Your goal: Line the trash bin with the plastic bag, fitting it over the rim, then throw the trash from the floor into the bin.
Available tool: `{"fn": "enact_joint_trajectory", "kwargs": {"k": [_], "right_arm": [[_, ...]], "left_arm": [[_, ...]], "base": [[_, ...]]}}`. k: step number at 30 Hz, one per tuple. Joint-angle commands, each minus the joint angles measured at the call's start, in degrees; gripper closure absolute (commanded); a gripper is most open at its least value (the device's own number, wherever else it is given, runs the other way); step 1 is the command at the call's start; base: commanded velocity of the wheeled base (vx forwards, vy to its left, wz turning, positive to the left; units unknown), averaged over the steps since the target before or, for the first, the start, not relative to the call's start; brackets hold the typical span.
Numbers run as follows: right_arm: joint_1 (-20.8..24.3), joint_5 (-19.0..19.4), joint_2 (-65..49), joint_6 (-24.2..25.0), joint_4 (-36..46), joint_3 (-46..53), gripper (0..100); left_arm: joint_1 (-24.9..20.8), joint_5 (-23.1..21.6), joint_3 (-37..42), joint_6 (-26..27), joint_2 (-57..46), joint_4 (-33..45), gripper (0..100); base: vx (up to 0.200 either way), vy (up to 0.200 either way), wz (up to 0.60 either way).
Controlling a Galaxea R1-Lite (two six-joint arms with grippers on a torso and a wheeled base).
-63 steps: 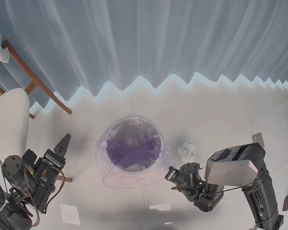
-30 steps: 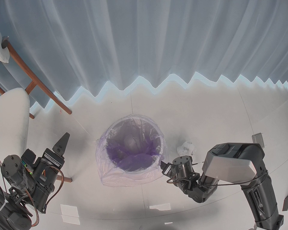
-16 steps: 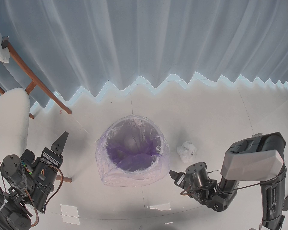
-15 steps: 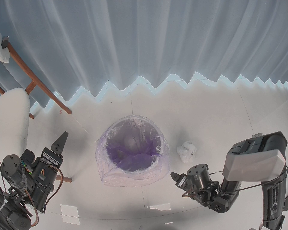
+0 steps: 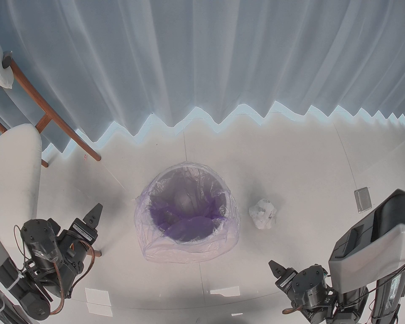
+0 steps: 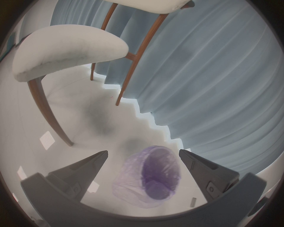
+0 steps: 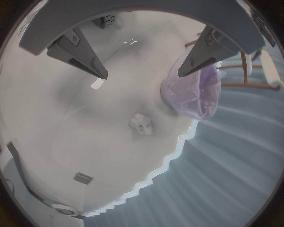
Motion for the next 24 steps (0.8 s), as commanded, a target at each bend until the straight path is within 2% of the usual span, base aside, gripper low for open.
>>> {"fn": "enact_joint_trajectory", "kwargs": {"k": [1, 6, 7, 13, 19, 21, 24], "right_arm": [[3.55, -6.11, 5.42, 8.65, -1.95, 2.94, 0], [3.73, -6.20, 3.14, 7.50, -2.12, 2.94, 0], [3.64, -6.20, 0.67, 7.68, -1.60, 2.94, 0], [3.02, -6.20, -5.74, 8.30, 2.89, 2.94, 0], [0.83, -6.20, -8.20, 10.41, 4.47, 2.94, 0], [0.12, -6.11, -8.47, 10.84, 4.56, 2.94, 0], [0.30, -6.11, -8.38, 10.84, 4.65, 2.94, 0]], "left_arm": [[8.08, -1.70, 0.75, 4.37, 15.95, -5.39, 0], [8.25, -5.22, -1.45, 5.52, 17.09, -5.04, 0], [7.46, -7.94, -3.21, 6.57, 17.44, -5.04, 0], [7.90, -14.89, -9.36, 15.97, 21.31, -5.04, 0], [8.96, -19.19, -15.07, 20.46, 25.35, -4.95, 0], [10.63, -22.44, -16.30, 24.76, 27.73, -5.04, 0], [11.24, -26.75, -16.57, 26.43, 28.78, -5.04, 0]], "base": [[0.000, 0.000, 0.00], [0.000, 0.000, 0.00], [0.000, 0.000, 0.00], [0.000, 0.000, 0.00], [0.000, 0.000, 0.00], [0.000, 0.000, 0.00], [0.000, 0.000, 0.00]]}}
